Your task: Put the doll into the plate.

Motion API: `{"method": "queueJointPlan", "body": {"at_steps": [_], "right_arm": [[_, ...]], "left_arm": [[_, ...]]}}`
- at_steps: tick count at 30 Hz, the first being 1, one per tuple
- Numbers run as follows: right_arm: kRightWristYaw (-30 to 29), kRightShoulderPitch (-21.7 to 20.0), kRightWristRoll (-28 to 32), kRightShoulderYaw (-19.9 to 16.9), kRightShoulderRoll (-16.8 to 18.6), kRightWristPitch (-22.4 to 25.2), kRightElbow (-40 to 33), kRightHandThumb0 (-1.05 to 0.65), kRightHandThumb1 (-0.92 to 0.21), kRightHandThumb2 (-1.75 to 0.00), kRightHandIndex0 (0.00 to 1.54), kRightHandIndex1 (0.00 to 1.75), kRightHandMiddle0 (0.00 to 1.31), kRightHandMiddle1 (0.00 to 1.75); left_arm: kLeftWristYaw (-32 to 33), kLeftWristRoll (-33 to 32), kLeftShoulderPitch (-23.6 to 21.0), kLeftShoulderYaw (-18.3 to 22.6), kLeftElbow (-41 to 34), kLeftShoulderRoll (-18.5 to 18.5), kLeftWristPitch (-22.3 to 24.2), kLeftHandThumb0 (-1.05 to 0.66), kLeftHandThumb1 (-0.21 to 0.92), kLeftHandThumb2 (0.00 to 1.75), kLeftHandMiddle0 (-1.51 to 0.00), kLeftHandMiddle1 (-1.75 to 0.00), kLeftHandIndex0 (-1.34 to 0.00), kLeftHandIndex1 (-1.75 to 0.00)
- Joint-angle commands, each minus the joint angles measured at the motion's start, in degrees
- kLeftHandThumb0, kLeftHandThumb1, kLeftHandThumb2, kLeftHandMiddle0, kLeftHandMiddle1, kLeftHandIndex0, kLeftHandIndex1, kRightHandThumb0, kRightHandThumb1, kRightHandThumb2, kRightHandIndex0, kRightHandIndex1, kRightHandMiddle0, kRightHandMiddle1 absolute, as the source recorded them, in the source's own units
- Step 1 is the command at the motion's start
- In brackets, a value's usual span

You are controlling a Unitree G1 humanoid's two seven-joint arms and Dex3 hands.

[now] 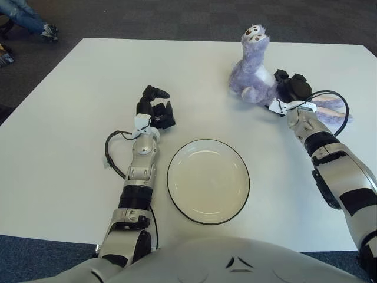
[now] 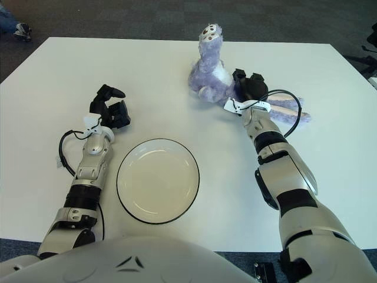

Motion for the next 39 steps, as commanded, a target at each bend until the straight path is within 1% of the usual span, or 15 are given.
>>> {"method": "queueJointPlan", "body": {"at_steps": [1, 7, 16, 25, 31, 39], "right_arm": [[2.1, 3.6, 1.4, -0.6, 1.1, -1.2, 2.0, 0.51, -0.23, -1.42, 0.68, 1.75, 1.03, 1.75], [2.6, 3.9, 2.3, -1.8, 0.9, -2.4, 2.1, 0.51, -0.21, -1.44, 0.69, 1.75, 1.02, 1.75], [4.0, 4.4, 4.3, -4.0, 0.2, -4.0, 1.3, 0.53, -0.17, -1.49, 0.72, 1.75, 0.94, 1.75], [5.3, 5.6, 8.2, -7.8, -0.6, -7.3, -1.1, 0.54, -0.16, -1.51, 0.74, 1.75, 0.92, 1.75], [6.7, 6.6, 10.2, -9.9, -1.2, -8.9, -4.4, 0.54, -0.14, -1.53, 0.75, 1.75, 0.95, 1.75], [9.8, 9.3, 11.9, -12.2, -2.4, -9.9, -12.6, 0.56, -0.12, -1.56, 0.77, 1.75, 0.99, 1.75]], "left_arm": [[-0.3, -0.2, 1.3, 0.1, 0.5, 0.1, 0.7, -0.46, 0.36, 1.27, -1.15, -1.75, -0.58, -1.75], [-0.3, 0.1, 1.2, 0.1, 0.6, 0.2, 0.6, -0.46, 0.36, 1.27, -1.14, -1.75, -0.58, -1.75], [-0.3, 0.3, 1.2, -0.1, 0.8, 0.4, 0.2, -0.46, 0.36, 1.27, -1.13, -1.75, -0.58, -1.75], [0.4, 0.7, 0.9, 0.0, 1.1, 0.3, 0.0, -0.46, 0.36, 1.27, -1.14, -1.75, -0.57, -1.75], [0.4, 0.9, 0.8, -0.1, 1.4, 0.4, -0.2, -0.46, 0.36, 1.26, -1.14, -1.75, -0.57, -1.75], [0.3, 1.0, 0.5, -0.1, 1.7, 0.7, 0.0, -0.46, 0.36, 1.26, -1.15, -1.75, -0.57, -1.75]]}}
